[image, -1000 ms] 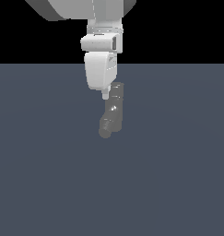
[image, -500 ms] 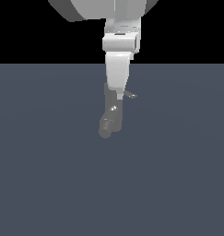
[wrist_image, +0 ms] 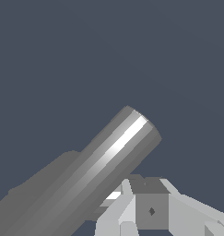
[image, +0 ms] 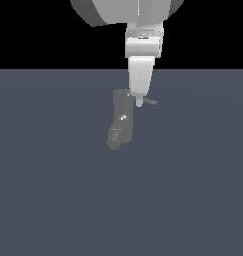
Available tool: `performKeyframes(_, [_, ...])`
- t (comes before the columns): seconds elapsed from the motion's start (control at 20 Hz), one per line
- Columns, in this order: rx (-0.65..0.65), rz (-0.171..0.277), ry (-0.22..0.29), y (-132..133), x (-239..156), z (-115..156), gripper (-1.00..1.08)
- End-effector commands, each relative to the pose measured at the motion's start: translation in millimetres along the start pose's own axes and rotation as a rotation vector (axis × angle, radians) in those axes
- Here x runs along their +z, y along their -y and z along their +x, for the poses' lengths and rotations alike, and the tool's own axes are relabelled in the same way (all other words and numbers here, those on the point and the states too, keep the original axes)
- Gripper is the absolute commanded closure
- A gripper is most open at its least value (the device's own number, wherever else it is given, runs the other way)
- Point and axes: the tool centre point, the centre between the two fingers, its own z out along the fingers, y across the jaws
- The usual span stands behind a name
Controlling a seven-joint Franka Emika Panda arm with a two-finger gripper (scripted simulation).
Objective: Turn on the faucet by rotating a designated handle.
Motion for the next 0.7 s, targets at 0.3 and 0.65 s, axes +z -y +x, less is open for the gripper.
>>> performKeyframes(0.3, [0.013, 0.005, -0.001, 23.3, 0.0, 26.6, 1.08])
performKeyframes(0.65, [0.019, 0.005, -0.001, 39.3, -0.1, 45.4, 1.08])
